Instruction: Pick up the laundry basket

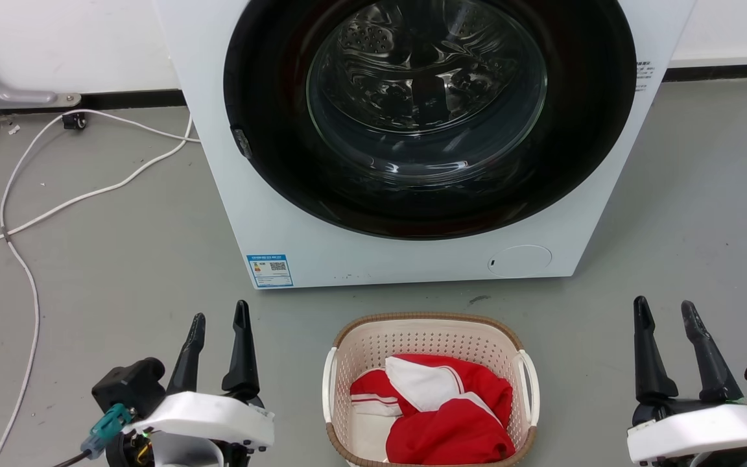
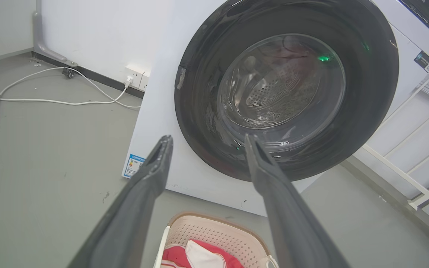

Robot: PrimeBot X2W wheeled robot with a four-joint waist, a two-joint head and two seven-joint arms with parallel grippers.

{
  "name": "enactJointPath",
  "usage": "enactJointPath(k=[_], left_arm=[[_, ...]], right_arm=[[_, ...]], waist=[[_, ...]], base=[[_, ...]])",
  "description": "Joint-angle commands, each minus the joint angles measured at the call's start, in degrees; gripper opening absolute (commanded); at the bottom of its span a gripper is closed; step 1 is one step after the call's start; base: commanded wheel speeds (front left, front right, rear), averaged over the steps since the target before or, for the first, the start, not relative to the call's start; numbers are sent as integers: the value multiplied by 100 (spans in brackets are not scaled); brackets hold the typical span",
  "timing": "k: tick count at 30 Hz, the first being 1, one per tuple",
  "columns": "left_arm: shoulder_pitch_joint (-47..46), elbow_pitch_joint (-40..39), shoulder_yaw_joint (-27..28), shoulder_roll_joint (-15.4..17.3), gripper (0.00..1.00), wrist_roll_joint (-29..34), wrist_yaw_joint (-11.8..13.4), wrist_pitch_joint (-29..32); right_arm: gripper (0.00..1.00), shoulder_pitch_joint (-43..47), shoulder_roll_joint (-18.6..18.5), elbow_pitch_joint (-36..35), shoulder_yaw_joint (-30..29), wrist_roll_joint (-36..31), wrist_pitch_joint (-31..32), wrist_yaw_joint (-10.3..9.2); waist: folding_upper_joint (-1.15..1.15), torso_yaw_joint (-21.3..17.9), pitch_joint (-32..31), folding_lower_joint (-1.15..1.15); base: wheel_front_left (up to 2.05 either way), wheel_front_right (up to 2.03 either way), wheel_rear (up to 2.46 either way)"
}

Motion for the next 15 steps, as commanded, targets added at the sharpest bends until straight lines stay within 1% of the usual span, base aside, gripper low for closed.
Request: enactJointPath(k=[1, 15], left_arm=[[15, -69, -17, 18, 100, 114, 16, -44], [77, -90, -157, 20, 100, 825, 101, -228]], right_arm=[[100, 56, -25, -94, 7, -108, -48, 0], [100, 188, -27, -206, -25, -797, -236, 0]], waist=[[0, 1, 1, -1], [0, -2, -11, -1]], base=[[0, 0, 0], [0, 0, 0]])
